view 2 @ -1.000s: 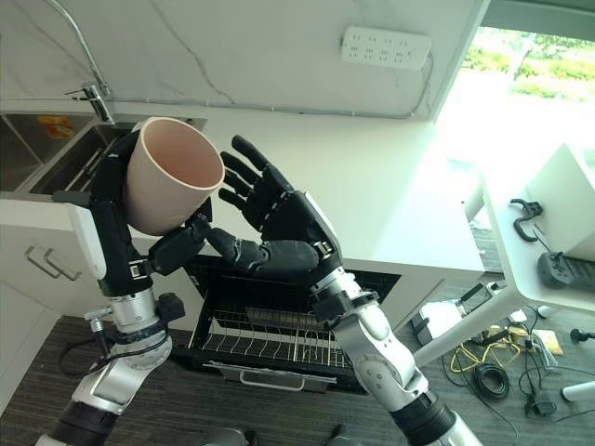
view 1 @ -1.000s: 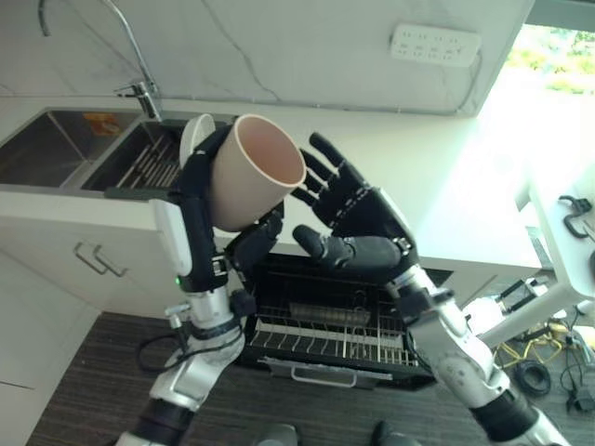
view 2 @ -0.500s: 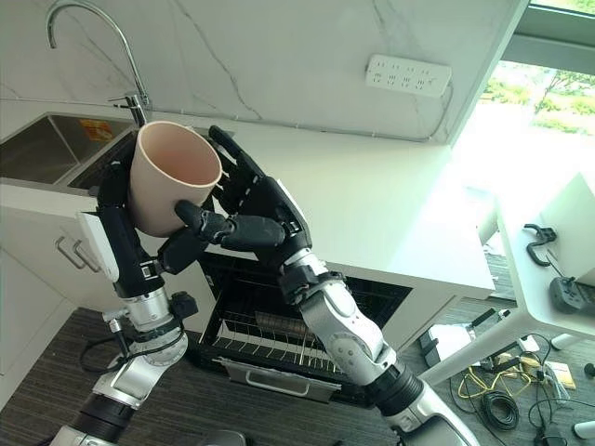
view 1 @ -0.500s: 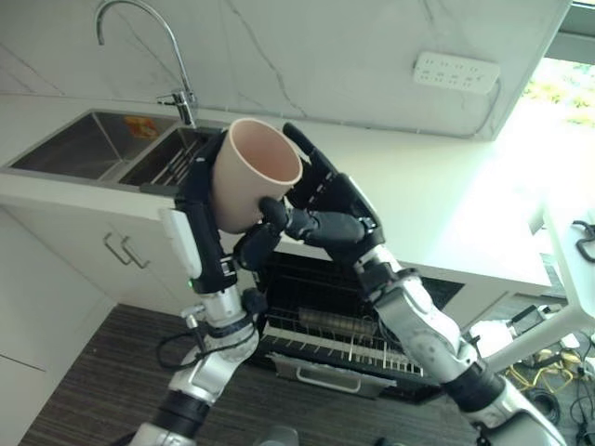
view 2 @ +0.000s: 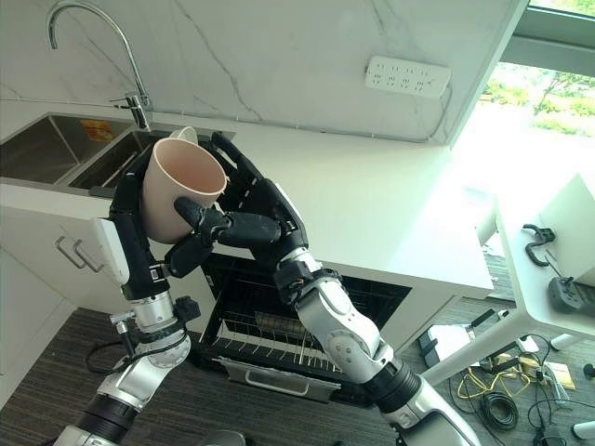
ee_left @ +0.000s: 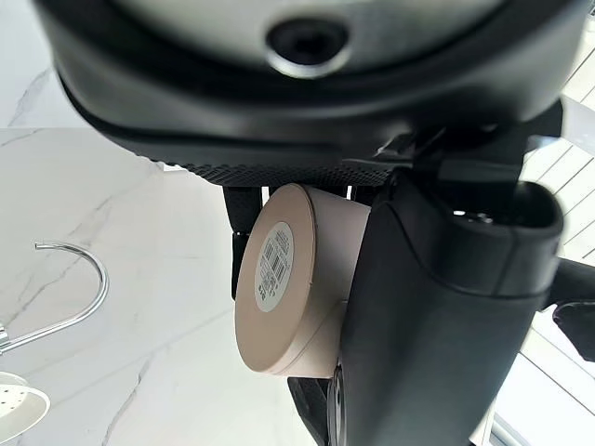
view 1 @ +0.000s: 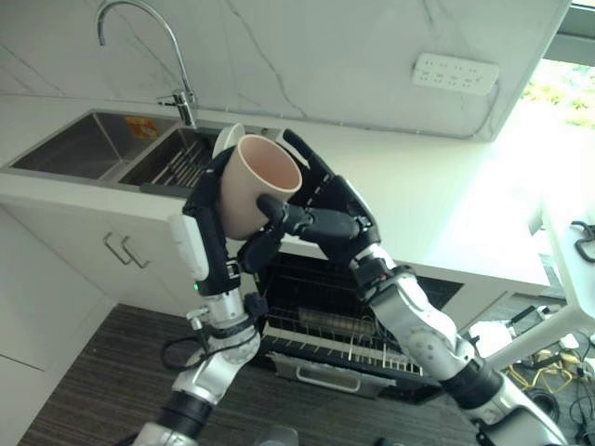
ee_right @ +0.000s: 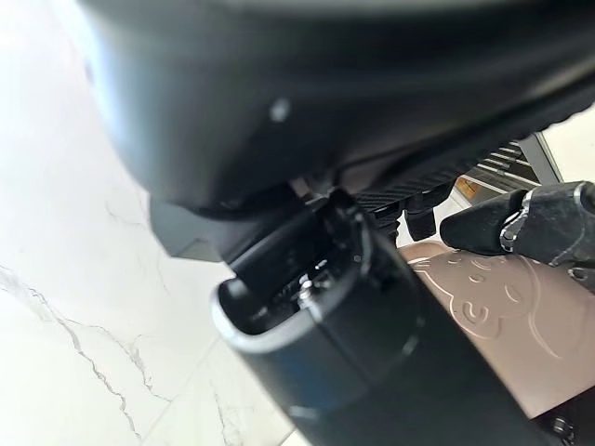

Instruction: Place the dishes in the dishwasher.

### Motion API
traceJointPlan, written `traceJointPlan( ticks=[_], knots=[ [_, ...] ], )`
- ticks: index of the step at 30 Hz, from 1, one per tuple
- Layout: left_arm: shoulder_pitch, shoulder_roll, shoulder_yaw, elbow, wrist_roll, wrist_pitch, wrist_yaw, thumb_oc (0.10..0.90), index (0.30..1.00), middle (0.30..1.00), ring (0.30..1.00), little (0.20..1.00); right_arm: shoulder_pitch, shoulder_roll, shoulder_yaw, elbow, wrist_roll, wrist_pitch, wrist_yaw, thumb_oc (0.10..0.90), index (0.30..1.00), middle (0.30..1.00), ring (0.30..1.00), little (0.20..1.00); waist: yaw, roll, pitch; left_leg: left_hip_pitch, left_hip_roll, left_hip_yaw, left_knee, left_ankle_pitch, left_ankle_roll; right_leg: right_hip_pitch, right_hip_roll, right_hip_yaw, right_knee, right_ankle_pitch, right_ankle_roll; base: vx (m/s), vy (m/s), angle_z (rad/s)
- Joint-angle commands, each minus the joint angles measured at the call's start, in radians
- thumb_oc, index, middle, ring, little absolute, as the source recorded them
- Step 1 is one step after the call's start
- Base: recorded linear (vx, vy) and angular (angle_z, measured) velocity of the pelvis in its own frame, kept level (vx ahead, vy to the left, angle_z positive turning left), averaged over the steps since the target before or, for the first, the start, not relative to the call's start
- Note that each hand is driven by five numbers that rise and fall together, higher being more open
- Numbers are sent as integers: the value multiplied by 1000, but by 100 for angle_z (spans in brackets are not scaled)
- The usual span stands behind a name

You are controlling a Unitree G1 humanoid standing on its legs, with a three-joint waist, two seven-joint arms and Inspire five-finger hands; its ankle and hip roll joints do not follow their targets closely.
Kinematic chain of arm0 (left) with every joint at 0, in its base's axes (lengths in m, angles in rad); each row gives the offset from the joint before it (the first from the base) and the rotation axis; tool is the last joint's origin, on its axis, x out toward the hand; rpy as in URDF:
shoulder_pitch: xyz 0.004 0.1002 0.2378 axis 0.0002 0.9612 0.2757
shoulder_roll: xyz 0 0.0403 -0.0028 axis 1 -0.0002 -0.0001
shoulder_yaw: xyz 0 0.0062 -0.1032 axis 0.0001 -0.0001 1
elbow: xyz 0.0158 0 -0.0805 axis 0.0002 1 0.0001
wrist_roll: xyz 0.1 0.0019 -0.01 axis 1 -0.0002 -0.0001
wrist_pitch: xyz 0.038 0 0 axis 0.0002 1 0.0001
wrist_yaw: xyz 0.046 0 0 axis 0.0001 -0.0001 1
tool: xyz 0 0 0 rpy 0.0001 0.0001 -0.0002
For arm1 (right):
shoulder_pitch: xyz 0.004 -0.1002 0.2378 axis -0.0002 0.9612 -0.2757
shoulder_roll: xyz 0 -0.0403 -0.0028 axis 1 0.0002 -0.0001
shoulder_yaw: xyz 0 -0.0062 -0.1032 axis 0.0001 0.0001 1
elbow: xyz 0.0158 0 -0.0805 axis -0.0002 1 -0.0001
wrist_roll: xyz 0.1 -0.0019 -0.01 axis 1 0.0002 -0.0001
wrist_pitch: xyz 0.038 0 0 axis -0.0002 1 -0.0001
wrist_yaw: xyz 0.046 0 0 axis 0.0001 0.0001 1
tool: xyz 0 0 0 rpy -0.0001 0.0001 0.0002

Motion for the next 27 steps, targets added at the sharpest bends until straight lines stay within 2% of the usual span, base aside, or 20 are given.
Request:
traceJointPlan(
  ticks=[1,7,13,20,27],
  knots=[
    [-97,28,-74,-15,42,-40,18,400,300,300,300,300,-164,84,-28,-40,17,-40,67,800,900,900,900,900,16,-29,-62,16,44,72,-35,-23,10,33,-4,48,49,-158,24,0,0,0],
    [-118,17,-103,16,91,-77,33,400,300,300,300,300,-184,99,16,6,29,34,61,800,900,900,900,900,22,-33,-61,9,43,73,-35,-22,12,27,-9,45,49,-154,26,-38,-19,0],
    [-151,12,-141,19,91,-74,18,400,300,300,300,300,-225,131,39,77,28,65,54,800,900,900,900,900,32,-34,-60,8,40,69,-35,-20,11,28,-15,41,49,-150,28,-4,-5,3],
    [-203,5,-197,42,128,3,16,400,300,300,300,300,-304,159,49,113,-16,92,20,800,900,900,900,900,39,-38,-55,6,27,58,-35,-23,17,24,-18,45,49,-144,32,-17,-14,5],
    [-228,-7,-227,53,169,33,67,400,300,300,300,300,-347,178,56,138,-7,80,-10,800,900,900,900,900,46,-42,-44,7,23,52,-35,-25,18,24,-19,48,49,-139,35,-12,-10,1]
  ],
)
